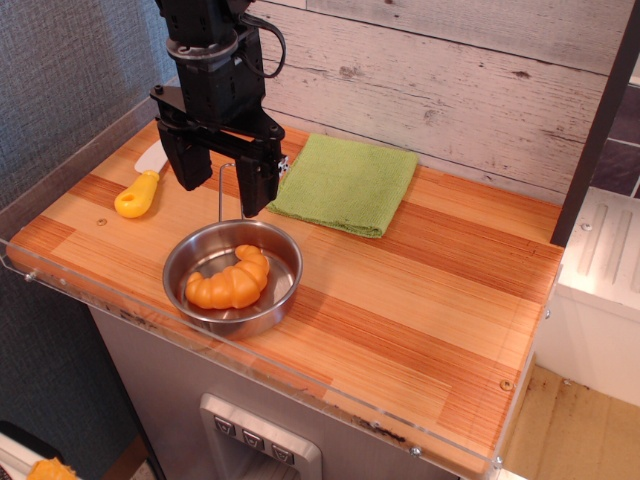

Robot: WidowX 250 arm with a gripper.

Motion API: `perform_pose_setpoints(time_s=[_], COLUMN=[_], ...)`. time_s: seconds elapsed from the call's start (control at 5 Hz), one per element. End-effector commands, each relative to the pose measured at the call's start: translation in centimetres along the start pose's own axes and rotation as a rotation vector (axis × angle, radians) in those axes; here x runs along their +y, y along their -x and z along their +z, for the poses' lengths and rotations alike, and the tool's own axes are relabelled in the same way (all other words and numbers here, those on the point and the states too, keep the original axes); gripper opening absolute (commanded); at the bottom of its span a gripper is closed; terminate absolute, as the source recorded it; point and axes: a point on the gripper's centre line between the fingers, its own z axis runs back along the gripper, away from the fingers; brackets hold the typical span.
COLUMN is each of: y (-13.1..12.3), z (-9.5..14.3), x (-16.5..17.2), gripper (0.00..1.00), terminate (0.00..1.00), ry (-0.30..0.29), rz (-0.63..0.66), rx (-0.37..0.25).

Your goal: Move the green cloth to the far right corner of the table

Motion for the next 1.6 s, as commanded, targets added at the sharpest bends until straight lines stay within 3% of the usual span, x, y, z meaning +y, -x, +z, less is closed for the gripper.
perform_pose_setpoints(time_s=[0.0,0.8,1.4], y=[0.0,-8.9,-12.0], z=[0.0,-1.4,-7.1], x=[0.0,-1.9,-2.5], gripper=[1.0,1.0,1.0], terminate=[0.0,0.0,0.0], ry=[0.0,-0.037,-0.07], rz=[0.0,0.024,0.075], rx=[0.0,-0.04,0.0])
